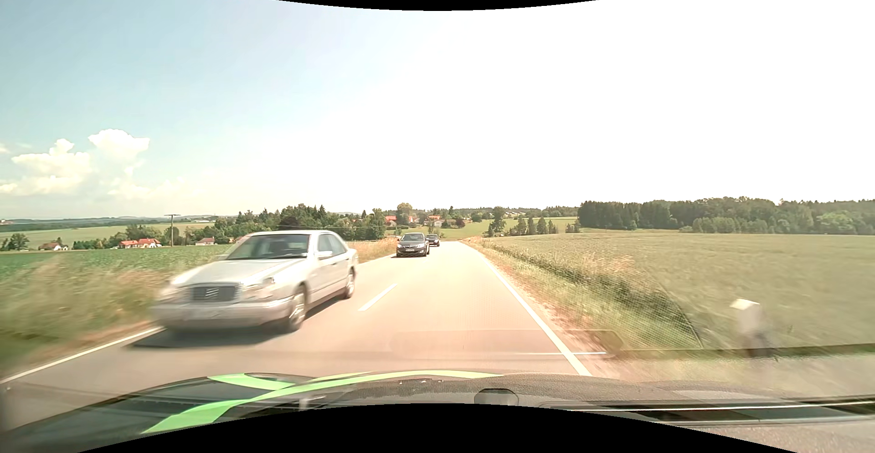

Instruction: Follow the waypoints while adhering to traffic rules and regulations

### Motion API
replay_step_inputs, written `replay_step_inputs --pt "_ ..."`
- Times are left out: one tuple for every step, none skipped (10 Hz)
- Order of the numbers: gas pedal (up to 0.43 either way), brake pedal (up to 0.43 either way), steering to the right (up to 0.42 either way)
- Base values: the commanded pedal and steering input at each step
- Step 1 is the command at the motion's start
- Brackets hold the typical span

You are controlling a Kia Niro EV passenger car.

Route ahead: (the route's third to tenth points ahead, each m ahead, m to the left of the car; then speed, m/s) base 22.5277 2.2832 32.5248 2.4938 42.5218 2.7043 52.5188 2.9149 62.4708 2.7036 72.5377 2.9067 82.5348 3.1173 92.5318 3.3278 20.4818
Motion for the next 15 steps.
replay_step_inputs --pt "0.197 0.0 -0.006" --pt "0.197 0.0 -0.006" --pt "0.197 0.0 -0.006" --pt "0.197 0.0 -0.006" --pt "0.189 0.0 -0.006" --pt "0.15 0.0 -0.006" --pt "0.15 0.0 -0.004" --pt "0.15 0.0 -0.004" --pt "0.157 0.0 -0.003" --pt "0.169 0.0 -0.004" --pt "0.177 0.0 -0.003" --pt "0.177 0.0 -0.004" --pt "0.177 0.0 -0.003" --pt "0.15 0.0 -0.004" --pt "0.13 0.0 -0.004"
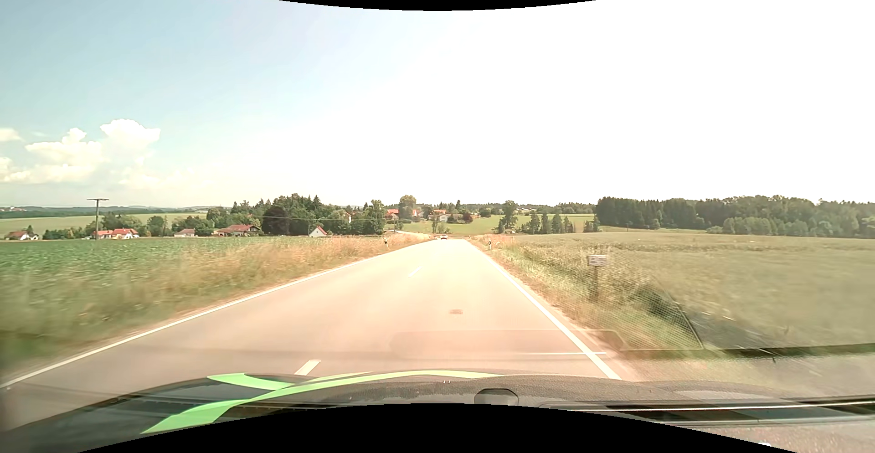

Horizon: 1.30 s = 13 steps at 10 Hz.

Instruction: Follow the waypoints while adhering to traffic rules and regulations

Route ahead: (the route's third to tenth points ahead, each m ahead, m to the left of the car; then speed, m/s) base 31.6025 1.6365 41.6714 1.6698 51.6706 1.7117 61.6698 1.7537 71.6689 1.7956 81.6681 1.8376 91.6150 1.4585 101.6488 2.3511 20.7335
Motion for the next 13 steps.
replay_step_inputs --pt "0.118 0.0 -0.003" --pt "0.118 0.0 -0.003" --pt "0.118 0.0 -0.003" --pt "0.098 0.0 -0.003" --pt "0.087 0.0 -0.002" --pt "0.079 0.0 -0.002" --pt "0.079 0.0 -0.001" --pt "0.079 0.0 -0.002" --pt "0.079 0.0 -0.001" --pt "0.087 0.0 -0.001" --pt "0.087 0.0 -0.001" --pt "0.087 0.0 -0.002" --pt "0.087 0.0 -0.001"
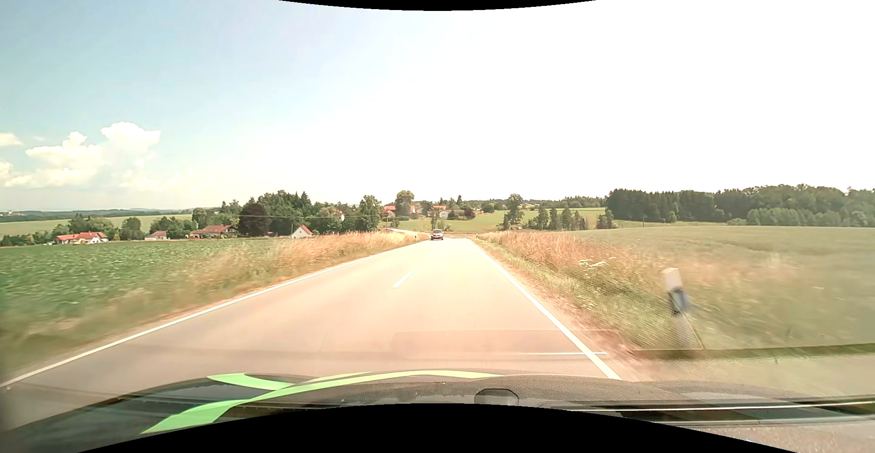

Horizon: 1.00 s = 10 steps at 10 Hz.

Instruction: Follow the waypoints while adhering to traffic rules and regulations

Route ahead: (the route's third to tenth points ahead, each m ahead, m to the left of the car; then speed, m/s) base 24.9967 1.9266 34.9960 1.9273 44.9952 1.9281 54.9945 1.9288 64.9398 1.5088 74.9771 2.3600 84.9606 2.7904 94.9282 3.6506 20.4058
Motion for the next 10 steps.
replay_step_inputs --pt "0.087 0.0 -0.002" --pt "0.098 0.0 -0.003" --pt "0.138 0.0 -0.002" --pt "0.157 0.0 -0.003" --pt "0.169 0.0 -0.002" --pt "0.169 0.0 -0.003" --pt "0.169 0.0 -0.003" --pt "0.169 0.0 -0.003" --pt "0.157 0.0 -0.003" --pt "0.138 0.0 -0.003"
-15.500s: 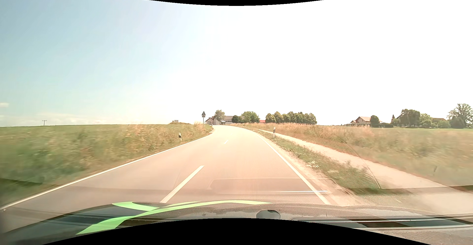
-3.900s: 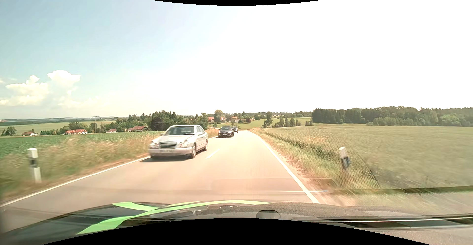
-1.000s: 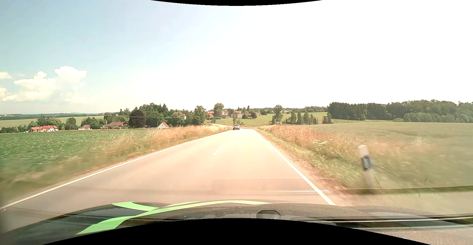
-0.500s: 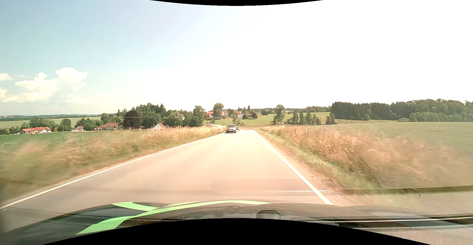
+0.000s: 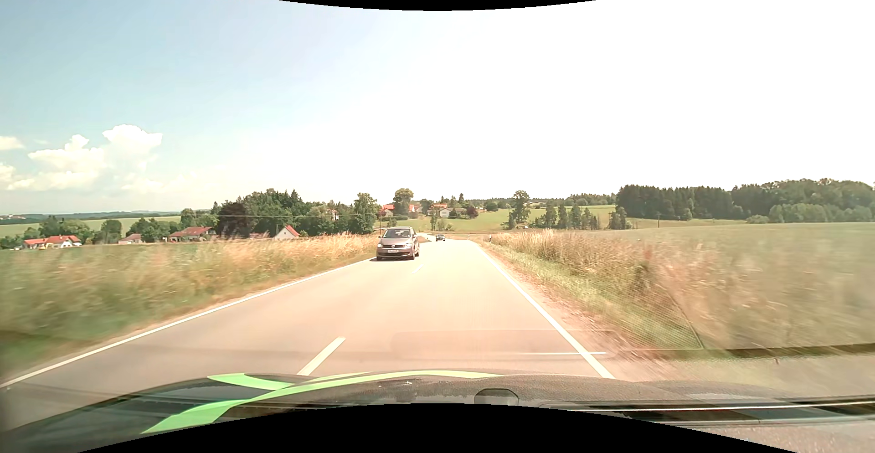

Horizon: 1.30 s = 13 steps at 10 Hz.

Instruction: Follow the waypoints while adhering to traffic rules and regulations

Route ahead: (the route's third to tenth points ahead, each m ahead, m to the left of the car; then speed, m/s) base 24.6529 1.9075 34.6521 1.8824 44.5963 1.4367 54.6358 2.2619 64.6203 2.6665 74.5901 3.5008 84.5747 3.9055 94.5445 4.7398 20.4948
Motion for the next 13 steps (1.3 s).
replay_step_inputs --pt "0.118 0.0 -0.003" --pt "0.118 0.0 -0.003" --pt "0.118 0.0 -0.003" --pt "0.118 0.0 -0.002" --pt "0.118 0.0 -0.002" --pt "0.118 0.0 -0.001" --pt "0.118 0.0 -0.001" --pt "0.118 0.0 -0.001" --pt "0.118 0.0 -0.001" --pt "0.118 0.0 -0.001" --pt "0.118 0.0 0.0" --pt "0.118 0.0 -0.001" --pt "0.118 0.0 -0.001"
